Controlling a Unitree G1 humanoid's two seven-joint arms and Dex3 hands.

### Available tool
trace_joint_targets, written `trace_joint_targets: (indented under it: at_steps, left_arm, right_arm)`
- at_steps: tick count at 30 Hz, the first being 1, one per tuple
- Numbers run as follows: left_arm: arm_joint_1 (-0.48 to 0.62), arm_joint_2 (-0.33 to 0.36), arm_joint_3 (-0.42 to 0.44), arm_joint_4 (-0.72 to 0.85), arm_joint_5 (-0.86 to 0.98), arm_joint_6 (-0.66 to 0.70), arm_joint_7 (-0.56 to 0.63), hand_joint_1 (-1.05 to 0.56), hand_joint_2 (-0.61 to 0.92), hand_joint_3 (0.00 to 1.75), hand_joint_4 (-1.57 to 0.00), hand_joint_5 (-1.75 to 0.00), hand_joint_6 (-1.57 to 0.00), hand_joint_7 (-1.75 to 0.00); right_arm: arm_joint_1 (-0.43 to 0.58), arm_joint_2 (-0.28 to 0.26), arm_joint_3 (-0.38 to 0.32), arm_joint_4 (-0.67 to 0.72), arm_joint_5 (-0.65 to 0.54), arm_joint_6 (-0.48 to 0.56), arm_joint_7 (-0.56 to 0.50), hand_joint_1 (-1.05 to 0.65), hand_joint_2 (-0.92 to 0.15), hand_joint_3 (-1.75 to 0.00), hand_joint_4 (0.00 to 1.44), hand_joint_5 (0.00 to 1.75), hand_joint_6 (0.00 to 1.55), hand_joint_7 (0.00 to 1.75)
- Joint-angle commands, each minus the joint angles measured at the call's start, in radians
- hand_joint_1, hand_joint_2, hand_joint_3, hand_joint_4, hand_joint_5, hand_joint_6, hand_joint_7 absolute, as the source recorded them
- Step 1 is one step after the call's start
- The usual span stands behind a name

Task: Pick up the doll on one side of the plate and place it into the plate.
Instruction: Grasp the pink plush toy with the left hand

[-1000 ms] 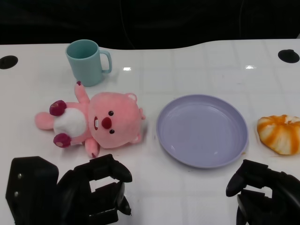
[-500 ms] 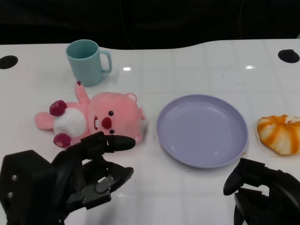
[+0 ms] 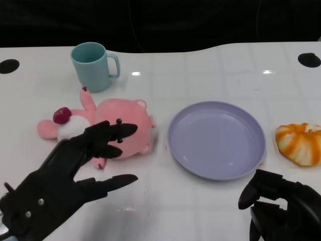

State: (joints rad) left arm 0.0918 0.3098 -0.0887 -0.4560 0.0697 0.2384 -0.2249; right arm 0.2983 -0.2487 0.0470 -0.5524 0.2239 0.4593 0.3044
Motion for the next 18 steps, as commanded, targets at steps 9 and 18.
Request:
trace_joint_targets:
  at_steps: [9, 18]
  left_arm:
    - [-0.127, 0.12, -0.016, 0.027, 0.246, -0.02, -0.012, -0.56, 0.91, 0.01, 0.0, -0.77, -0.3, -0.09]
    - [-0.201, 0.176, -0.065, 0.063, 0.496, -0.017, -0.006, -0.59, 0.9, 0.0, -0.03, -0.69, -0.32, -0.05]
  right_arm:
    - [0.007, -0.013, -0.013, 0.002, 0.001, 0.001, 0.003, -0.05, -0.67, -1.18, 0.66, 1.75, 0.48, 1.6]
    - [0.009, -0.01, -0.012, 0.001, -0.001, 0.003, -0.002, -0.05, -0.68, -1.16, 0.65, 1.75, 0.48, 1.6]
